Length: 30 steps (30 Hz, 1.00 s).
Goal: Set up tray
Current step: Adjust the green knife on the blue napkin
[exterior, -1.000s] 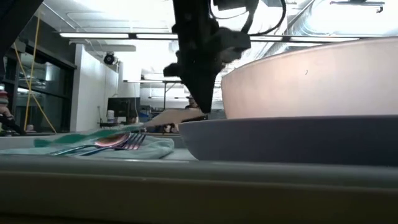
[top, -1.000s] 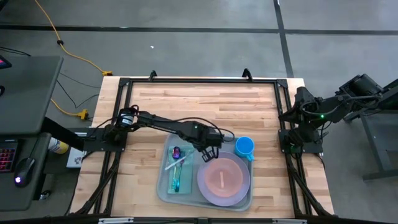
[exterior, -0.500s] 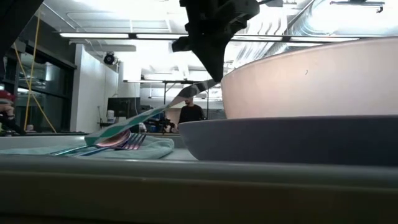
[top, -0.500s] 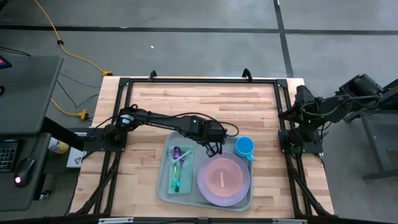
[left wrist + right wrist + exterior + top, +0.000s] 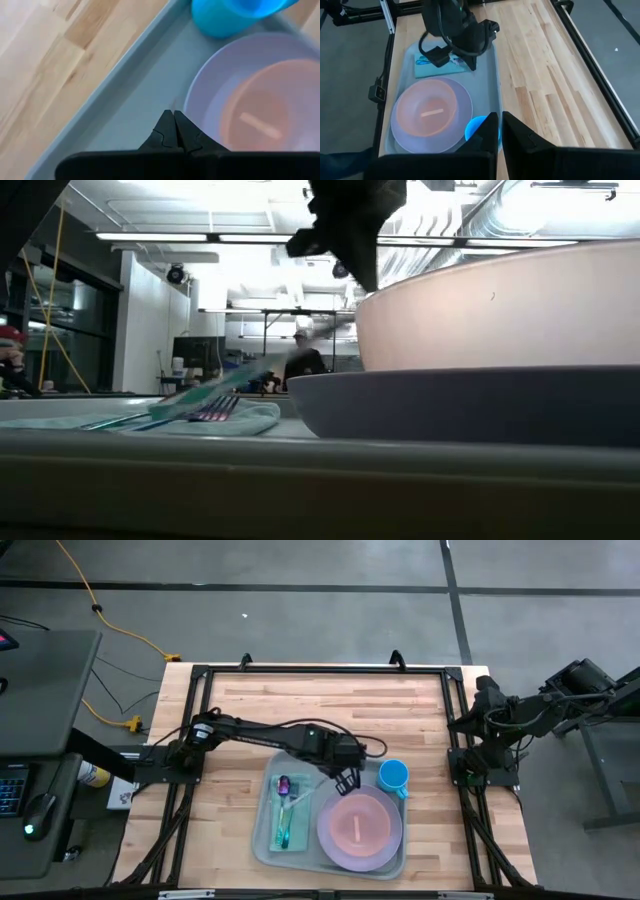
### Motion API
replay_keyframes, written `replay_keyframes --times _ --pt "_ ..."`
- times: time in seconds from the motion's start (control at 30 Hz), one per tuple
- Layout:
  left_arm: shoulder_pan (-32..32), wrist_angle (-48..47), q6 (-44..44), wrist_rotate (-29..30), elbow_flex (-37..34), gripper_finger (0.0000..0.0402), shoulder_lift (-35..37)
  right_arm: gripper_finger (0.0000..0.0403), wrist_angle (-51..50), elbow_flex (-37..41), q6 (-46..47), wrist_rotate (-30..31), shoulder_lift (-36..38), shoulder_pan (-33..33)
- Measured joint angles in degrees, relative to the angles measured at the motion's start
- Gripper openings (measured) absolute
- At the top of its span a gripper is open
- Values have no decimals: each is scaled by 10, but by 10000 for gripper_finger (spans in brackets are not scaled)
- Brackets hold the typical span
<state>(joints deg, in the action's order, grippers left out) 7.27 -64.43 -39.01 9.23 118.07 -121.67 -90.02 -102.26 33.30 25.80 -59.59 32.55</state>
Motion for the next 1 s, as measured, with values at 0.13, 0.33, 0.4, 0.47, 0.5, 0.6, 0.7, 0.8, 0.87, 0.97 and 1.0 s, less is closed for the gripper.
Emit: replay_keyframes --times 0.13,0.33,0.4,0.47,0.5,0.6,0.7,0.8,0.87,0.97,1.0 --pt "0 -6 -2 -4 28 8 0 0 0 0 -5 0 4 0" --pt "-1 -14 -9 1 63 8 0 0 0 0 -10 0 12 0" --pt "-2 -35 -12 5 68 8 0 0 0 0 -14 0 15 0" --pt "-8 -80 -13 7 71 8 0 0 0 0 -15 0 17 0" --pt "-9 -102 -12 -1 72 8 0 0 0 0 -18 0 19 0" --pt "-14 -141 12 -40 63 8 -1 0 0 0 -19 -3 24 0" --pt "-11 -162 49 -53 44 8 -1 0 0 0 -19 -4 27 0" --pt "-9 -162 133 -90 14 8 -1 0 0 0 -19 -10 27 0" --pt "-6 -157 183 -106 -11 8 -2 0 0 0 -19 -13 27 0" --pt "-5 -135 250 -109 -53 9 -2 0 0 0 -19 -17 27 0" --pt "-5 -129 265 -109 -64 13 -2 0 0 0 -19 -17 27 0"
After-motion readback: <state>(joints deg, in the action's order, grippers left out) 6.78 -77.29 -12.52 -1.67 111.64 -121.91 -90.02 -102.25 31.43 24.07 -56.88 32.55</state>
